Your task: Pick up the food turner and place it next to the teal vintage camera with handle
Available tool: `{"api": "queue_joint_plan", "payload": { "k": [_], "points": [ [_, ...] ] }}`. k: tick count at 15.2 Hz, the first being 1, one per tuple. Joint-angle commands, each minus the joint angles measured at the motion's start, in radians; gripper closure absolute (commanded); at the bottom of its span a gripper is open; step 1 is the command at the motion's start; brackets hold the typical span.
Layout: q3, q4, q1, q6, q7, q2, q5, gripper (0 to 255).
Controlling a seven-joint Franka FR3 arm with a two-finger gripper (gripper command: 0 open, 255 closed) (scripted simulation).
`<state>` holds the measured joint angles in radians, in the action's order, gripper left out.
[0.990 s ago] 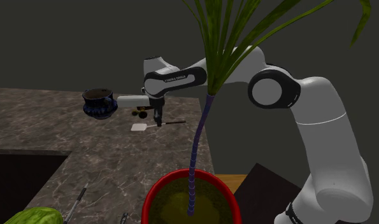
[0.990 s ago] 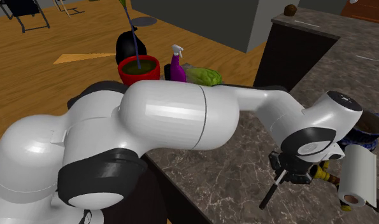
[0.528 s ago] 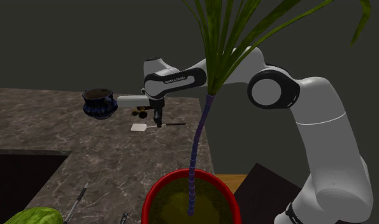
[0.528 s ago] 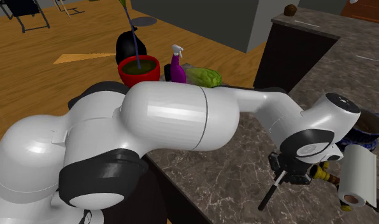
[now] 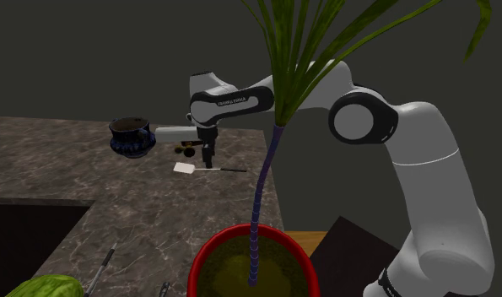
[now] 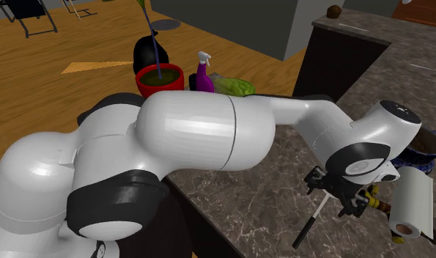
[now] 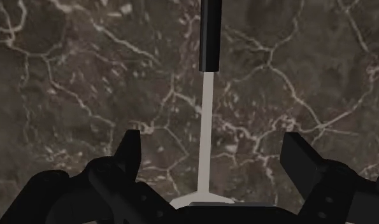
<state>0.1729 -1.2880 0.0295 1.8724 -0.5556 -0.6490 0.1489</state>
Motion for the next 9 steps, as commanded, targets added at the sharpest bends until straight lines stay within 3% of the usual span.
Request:
{"api": "queue_joint_plan", "payload": {
  "k": [1,9],
  "points": [
    [0.002,0.044,0.003,-0.054,-0.003,0.01,-0.003,0],
    [0.002,0.068,0.005,-0.08,-0.004,0.011,-0.004,0]
  ]
}}
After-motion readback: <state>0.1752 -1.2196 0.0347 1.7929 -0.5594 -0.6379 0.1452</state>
